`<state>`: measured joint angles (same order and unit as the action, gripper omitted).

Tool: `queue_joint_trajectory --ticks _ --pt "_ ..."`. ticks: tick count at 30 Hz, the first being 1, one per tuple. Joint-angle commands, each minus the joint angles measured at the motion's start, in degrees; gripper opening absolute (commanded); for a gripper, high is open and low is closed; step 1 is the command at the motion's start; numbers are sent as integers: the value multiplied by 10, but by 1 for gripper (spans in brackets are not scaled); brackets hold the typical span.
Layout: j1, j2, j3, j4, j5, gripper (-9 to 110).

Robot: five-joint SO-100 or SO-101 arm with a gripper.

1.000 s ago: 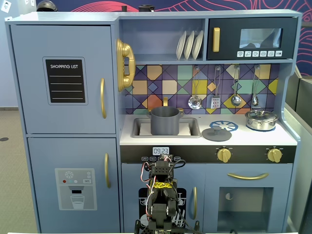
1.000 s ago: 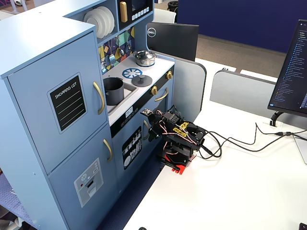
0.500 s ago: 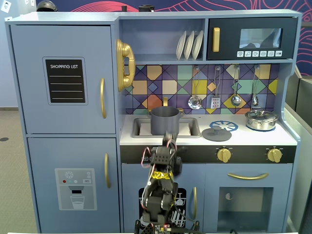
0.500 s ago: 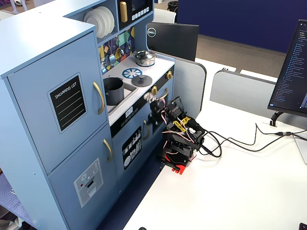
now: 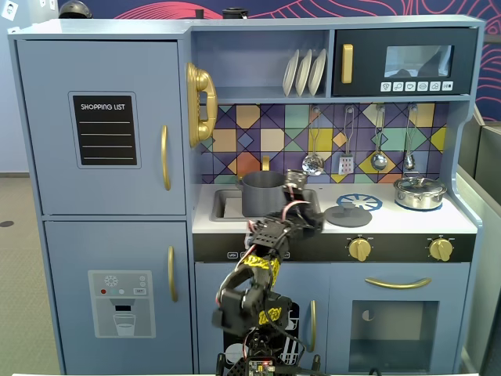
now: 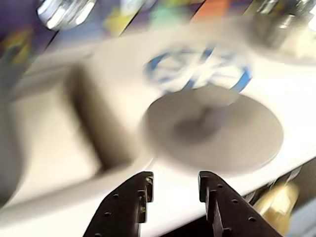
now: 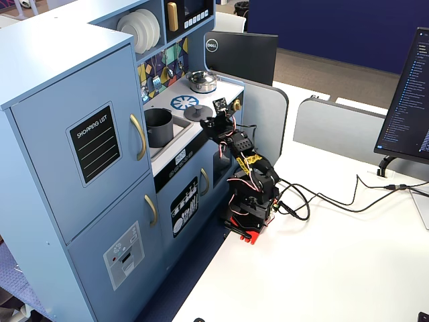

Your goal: Pick up the lid from the counter and put it on the gray recipient

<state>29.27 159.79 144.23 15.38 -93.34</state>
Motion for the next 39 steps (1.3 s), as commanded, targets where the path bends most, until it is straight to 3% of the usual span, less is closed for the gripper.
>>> queue_joint_trajectory --ticks 1,7,12,39 --pt "43 -30 24 -151 9 16" --pt "68 -131 17 -266 15 26" --pt "75 -215 -41 -291 13 28" --pt "52 -495 -246 -332 26 24"
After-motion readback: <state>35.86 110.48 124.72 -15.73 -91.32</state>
